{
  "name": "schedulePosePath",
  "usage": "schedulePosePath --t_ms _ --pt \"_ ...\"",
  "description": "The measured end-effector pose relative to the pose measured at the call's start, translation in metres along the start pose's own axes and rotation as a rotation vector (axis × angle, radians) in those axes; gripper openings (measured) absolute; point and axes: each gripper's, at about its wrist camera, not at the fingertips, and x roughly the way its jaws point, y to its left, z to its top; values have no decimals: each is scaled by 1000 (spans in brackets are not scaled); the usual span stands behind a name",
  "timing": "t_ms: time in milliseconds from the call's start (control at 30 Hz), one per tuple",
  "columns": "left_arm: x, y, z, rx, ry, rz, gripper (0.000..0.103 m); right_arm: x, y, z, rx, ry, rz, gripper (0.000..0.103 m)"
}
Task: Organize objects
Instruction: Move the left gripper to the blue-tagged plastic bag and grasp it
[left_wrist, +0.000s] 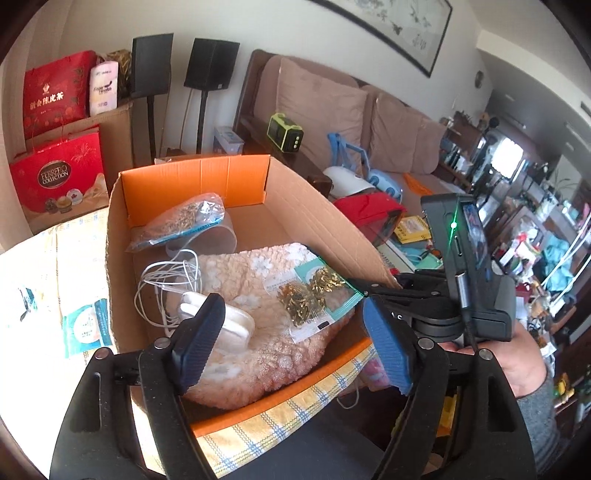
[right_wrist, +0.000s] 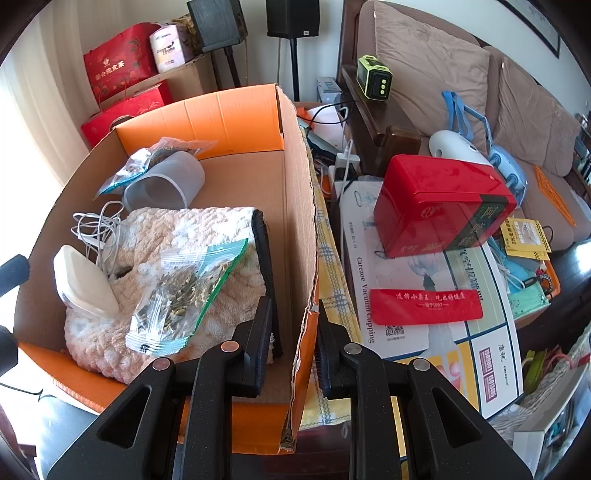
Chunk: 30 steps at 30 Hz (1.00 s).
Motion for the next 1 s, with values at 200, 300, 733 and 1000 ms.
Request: schedulePosePath --t_ms 200,300,733,1000 --pt "-26 33 5 -62 -41 48 86 0 0 0 0 0 0 20" --pt "-39 58 3 -98 -65 105 88 0 0 0 -1 0 -1 20" --pt "-85 181 -22 -296 -45 286 89 0 0 0 -1 -1 -1 21" --pt "-105 238 -41 -386 -44 401 89 0 0 0 -5 -1 -6 21"
